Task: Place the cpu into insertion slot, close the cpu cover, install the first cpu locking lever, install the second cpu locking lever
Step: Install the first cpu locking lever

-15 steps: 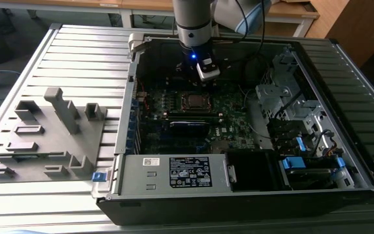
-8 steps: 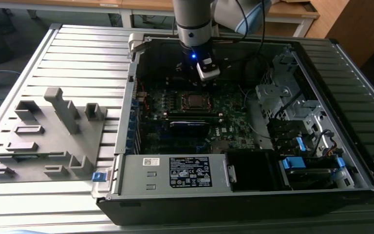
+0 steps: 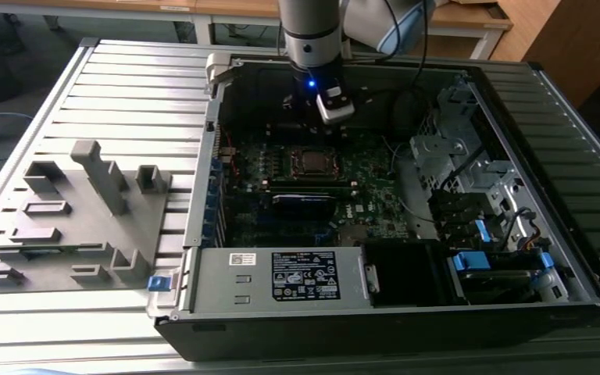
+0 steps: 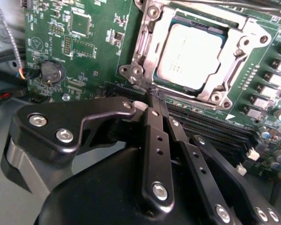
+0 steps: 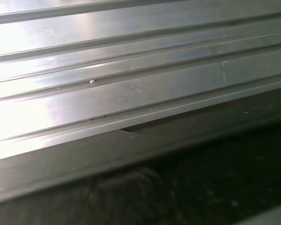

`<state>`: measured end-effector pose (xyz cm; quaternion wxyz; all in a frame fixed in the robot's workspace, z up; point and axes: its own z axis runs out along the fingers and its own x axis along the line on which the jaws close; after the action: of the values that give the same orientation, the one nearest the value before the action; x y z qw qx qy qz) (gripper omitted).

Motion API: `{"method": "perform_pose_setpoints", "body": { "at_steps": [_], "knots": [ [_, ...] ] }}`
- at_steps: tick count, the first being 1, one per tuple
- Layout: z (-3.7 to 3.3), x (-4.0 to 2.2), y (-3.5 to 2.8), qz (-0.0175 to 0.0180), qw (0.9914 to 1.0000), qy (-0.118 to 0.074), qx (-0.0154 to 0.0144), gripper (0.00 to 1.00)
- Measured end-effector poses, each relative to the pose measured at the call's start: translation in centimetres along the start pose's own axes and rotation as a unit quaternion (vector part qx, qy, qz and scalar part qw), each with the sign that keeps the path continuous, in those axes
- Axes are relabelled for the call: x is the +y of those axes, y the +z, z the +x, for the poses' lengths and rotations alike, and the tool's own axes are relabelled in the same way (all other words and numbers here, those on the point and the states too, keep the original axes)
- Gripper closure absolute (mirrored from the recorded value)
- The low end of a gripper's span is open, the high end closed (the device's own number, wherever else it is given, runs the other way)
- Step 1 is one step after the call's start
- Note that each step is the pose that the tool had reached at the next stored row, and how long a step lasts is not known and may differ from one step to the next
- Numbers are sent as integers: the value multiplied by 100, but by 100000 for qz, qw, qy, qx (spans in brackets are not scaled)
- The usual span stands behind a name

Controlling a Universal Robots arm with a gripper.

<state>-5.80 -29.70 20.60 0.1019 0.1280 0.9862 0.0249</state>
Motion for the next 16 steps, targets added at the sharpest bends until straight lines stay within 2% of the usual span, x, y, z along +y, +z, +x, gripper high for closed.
{"method": "perform_pose_setpoints", "body": {
  "at_steps": [6,16],
  "knots": [
    [-15,6,-78,6,100000,0,3,89],
    [-16,6,-82,-3,100000,-2,0,89]
  ]
}}
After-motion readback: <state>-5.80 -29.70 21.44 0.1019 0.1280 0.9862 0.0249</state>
